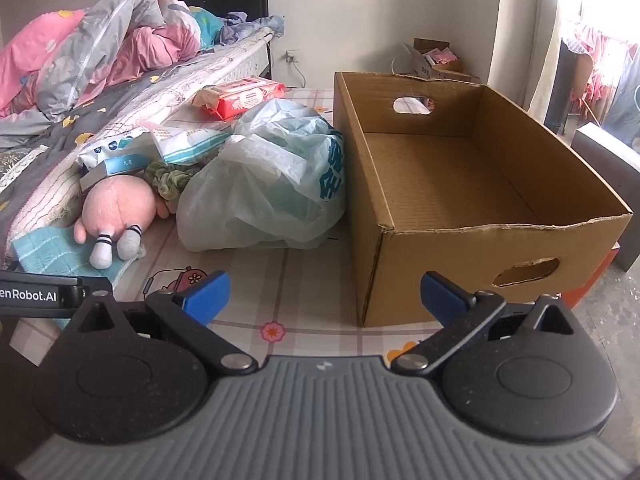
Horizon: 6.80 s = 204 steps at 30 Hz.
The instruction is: Organize soft objects
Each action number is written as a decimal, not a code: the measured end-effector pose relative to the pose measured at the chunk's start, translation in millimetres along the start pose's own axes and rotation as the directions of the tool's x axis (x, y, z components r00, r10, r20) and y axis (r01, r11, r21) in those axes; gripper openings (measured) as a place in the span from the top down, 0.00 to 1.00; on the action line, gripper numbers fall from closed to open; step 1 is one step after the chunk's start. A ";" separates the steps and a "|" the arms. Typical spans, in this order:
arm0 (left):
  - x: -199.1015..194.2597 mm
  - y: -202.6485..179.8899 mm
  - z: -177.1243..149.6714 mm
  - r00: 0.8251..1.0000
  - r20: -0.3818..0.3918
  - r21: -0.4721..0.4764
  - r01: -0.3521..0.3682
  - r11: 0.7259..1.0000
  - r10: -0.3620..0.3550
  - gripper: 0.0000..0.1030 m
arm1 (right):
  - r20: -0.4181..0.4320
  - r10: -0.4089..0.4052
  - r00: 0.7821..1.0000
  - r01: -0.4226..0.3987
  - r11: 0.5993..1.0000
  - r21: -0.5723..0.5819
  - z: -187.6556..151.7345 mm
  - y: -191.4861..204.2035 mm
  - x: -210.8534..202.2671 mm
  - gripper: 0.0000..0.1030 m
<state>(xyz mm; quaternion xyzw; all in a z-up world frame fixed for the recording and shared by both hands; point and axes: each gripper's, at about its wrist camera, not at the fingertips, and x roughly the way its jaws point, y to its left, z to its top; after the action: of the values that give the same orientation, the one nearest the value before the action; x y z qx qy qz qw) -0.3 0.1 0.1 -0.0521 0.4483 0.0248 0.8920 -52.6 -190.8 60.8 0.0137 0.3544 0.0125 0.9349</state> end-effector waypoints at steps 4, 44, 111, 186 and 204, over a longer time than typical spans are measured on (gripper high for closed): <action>-0.2 -0.6 0.0 1.000 -0.002 0.004 -0.004 1.000 0.004 0.02 | -0.010 -0.007 1.000 0.007 1.000 -0.008 1.0 0.1 2.1 0.01; 1.1 -2.8 -3.3 1.000 -0.013 0.021 0.022 1.000 -0.022 0.02 | -0.063 -0.009 0.998 0.010 1.000 0.010 1.1 -2.6 6.6 0.01; -10.6 67.8 24.4 0.986 0.152 -0.050 -0.055 0.997 0.062 0.02 | 0.032 0.150 0.988 -0.144 0.981 -0.131 44.3 43.8 20.0 0.01; 51.0 4.6 159.1 0.932 0.162 -0.002 0.328 0.945 -0.323 0.83 | -0.387 0.737 0.554 -0.750 0.644 0.151 272.1 62.6 214.4 0.74; 71.0 -186.0 217.6 0.819 -0.044 0.327 0.553 0.766 -0.572 0.83 | -0.060 0.630 0.774 -0.564 0.730 0.386 266.2 -189.2 162.9 0.74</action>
<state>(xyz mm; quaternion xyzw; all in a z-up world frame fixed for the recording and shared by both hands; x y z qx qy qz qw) 232.4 -159.8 85.3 -0.0358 0.3835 -0.3161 0.8670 248.4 -379.0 145.6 0.2900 0.4135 0.2523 0.8254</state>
